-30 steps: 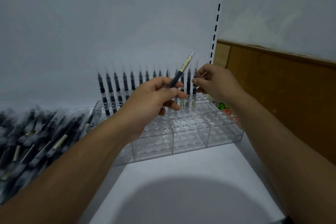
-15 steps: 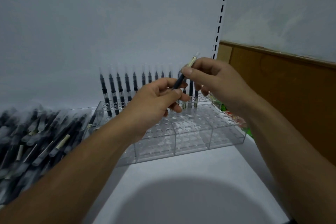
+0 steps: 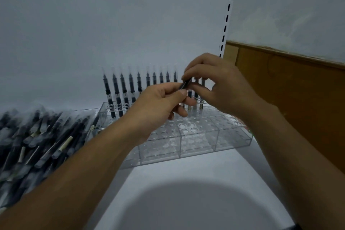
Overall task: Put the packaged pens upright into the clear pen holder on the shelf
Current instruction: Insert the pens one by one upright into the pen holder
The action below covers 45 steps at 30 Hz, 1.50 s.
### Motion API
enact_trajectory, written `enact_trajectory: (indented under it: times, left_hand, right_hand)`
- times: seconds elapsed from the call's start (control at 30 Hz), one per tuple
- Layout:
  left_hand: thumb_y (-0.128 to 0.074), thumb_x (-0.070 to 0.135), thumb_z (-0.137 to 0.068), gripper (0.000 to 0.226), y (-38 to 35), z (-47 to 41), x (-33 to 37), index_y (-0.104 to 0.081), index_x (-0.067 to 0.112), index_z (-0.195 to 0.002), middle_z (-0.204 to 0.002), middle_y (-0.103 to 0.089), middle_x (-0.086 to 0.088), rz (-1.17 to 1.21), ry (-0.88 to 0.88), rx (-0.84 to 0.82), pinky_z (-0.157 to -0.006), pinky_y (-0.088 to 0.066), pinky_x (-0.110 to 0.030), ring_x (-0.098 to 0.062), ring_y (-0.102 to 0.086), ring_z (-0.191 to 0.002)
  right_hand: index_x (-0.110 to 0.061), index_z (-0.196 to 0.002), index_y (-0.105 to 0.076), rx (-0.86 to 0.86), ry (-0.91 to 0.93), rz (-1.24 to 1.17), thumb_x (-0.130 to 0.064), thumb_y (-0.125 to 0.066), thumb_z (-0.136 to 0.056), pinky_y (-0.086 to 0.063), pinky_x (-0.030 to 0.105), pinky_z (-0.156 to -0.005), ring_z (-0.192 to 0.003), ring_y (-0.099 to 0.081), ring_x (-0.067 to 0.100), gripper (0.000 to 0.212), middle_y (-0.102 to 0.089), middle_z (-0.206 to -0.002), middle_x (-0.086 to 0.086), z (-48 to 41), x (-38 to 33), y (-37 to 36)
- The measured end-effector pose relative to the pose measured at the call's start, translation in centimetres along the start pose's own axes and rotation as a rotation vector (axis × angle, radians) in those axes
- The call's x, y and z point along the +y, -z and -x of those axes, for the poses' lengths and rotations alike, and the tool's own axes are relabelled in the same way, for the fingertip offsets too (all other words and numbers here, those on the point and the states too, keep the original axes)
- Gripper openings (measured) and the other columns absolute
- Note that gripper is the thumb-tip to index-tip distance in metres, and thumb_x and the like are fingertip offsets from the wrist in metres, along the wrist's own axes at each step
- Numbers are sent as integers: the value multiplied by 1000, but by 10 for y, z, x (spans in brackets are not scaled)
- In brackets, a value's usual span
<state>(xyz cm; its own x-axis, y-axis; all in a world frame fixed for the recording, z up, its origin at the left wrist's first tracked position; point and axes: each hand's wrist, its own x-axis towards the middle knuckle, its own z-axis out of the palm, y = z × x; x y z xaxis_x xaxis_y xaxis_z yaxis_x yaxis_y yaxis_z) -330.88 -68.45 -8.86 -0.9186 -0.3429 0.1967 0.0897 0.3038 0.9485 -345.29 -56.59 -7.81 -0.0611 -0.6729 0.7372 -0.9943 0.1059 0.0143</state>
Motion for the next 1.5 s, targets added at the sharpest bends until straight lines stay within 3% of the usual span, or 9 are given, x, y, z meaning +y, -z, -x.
enact_trajectory:
  times: [0.2, 0.37, 0.53, 0.7, 0.87, 1.03, 1.17, 1.3, 1.5]
  left_hand:
    - [-58, 37, -92, 37, -2, 0, -3, -56, 30, -129, -112, -67, 15, -108, -43, 41, -93, -49, -27, -1, -63, -101]
    - [-41, 62, -91, 58, -18, 3, -5, -38, 37, -144, -151, -34, 16, -835, -163, -157, -117, -22, -36, -5, -27, -138]
    - [-26, 67, -92, 63, -22, 1, -4, -29, 39, -148, -160, -12, 15, -1007, -67, -269, -117, -9, -34, -7, -12, -146]
    - [-26, 68, -91, 62, -22, 1, -4, -32, 39, -147, -160, -13, 16, -1013, -69, -261, -117, -10, -33, -6, -12, -146]
    - [-27, 68, -91, 62, -22, 0, -6, -34, 40, -146, -160, -13, 16, -1003, -74, -256, -116, -10, -33, -5, -13, -145]
    - [-28, 68, -91, 61, -22, 0, -6, -35, 40, -145, -160, -14, 16, -1005, -76, -257, -116, -11, -33, -6, -13, -145]
    - [-27, 68, -91, 62, -23, -2, -7, -35, 39, -145, -160, -15, 16, -1016, -91, -258, -116, -13, -35, -7, -15, -145]
    - [-28, 67, -92, 61, -23, 2, -5, -37, 37, -145, -159, -19, 13, -1017, -112, -245, -115, -16, -35, -8, -19, -145]
    - [-24, 66, -94, 67, -22, 2, 2, -35, 28, -148, -158, -27, 7, -1144, -142, -265, -116, -17, -39, -14, -24, -144]
  right_hand:
    - [-22, -98, -66, 188, -313, -5, -19, -69, -89, -42, 9, -67, -73, -53, -1, 10, -58, -86, -15, 6, 15, 9]
    - [-19, -97, -66, 244, -721, -321, -25, -68, -90, -52, 31, -76, -87, -63, 14, 9, -67, -91, -4, 15, 33, 3]
    - [-17, -97, -65, 134, -767, -265, -26, -67, -91, -54, 38, -77, -89, -64, 22, 11, -66, -90, 0, 16, 38, -6]
    - [-15, -105, -64, 102, -770, -210, -24, -65, -93, -42, 25, -67, -83, -58, 16, 16, -59, -83, -7, 12, 39, -7]
    - [-14, -114, -58, 10, -810, -198, -20, -67, -91, -50, 34, -76, -86, -60, 19, 25, -61, -86, -3, 14, 38, -5]
    - [-10, -88, -64, -206, -855, -146, -20, -73, -85, -51, 38, -72, -82, -62, 25, 14, -66, -85, 5, 15, 37, -9]
    - [-10, -74, -51, -299, -889, -151, -27, -69, -89, -30, 29, -57, -65, -40, 21, 29, -47, -71, 8, 15, 35, -6]
    - [-10, -97, -70, -332, -880, -98, -35, -66, -91, -41, 28, -68, -85, -58, 21, 25, -68, -99, 9, 15, 35, -4]
    - [-13, -135, -54, -523, -846, -10, -46, -59, -93, -41, 30, -91, -120, -53, 23, 54, -56, -138, 6, 13, 23, 17]
